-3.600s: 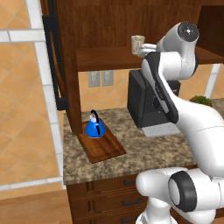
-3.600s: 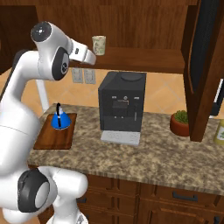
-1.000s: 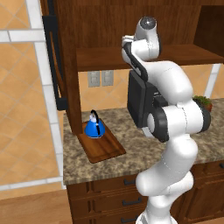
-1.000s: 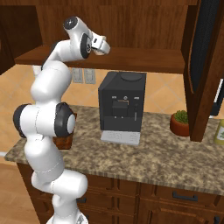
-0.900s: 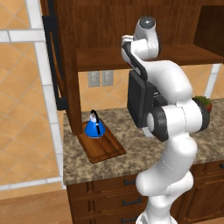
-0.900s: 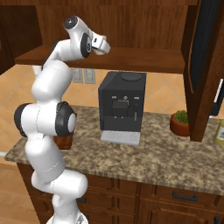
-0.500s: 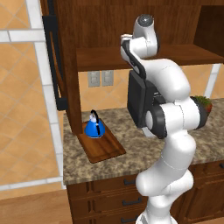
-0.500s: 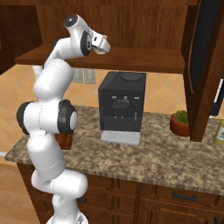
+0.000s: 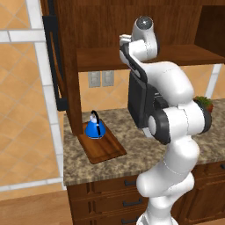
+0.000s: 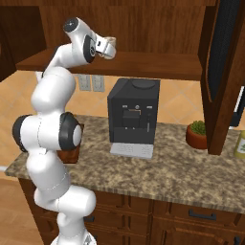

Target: Pick the kettle from the counter and place it on the tray. Then pick the mug from the cabinet and place it on the tray. Then close the cabinet doors.

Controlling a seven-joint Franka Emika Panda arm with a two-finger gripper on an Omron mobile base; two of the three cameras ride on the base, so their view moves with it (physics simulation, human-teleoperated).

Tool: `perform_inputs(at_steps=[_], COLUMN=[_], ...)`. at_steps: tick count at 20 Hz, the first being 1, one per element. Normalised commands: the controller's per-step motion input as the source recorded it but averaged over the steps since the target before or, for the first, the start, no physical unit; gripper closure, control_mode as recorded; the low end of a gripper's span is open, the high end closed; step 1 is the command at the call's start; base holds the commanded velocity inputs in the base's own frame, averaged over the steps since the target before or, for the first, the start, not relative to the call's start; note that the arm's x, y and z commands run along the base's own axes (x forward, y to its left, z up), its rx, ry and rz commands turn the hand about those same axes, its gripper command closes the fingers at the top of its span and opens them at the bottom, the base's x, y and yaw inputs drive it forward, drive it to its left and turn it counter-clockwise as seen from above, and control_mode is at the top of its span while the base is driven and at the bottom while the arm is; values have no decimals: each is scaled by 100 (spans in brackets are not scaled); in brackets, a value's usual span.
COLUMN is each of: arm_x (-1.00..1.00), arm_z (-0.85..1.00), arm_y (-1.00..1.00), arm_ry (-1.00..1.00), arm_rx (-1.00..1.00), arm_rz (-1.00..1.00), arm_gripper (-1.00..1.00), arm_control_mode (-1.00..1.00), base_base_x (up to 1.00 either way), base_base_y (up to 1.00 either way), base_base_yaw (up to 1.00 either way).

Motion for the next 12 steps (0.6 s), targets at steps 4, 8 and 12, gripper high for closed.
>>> perform_inputs(at_steps=[4, 8, 12], arm_x=[-81, -100, -100], arm_z=[6, 6, 1], arm_y=[0, -4, -6], arm_ry=[-2, -2, 0], arm_rx=[0, 0, 0], arm_rz=[2, 14, 45], arm_gripper=[100, 100, 100], arm_control_mode=[-100, -100, -100], base_base_x=[0, 0, 0], base_base_y=[0, 0, 0], base_base_yaw=[0, 0, 0])
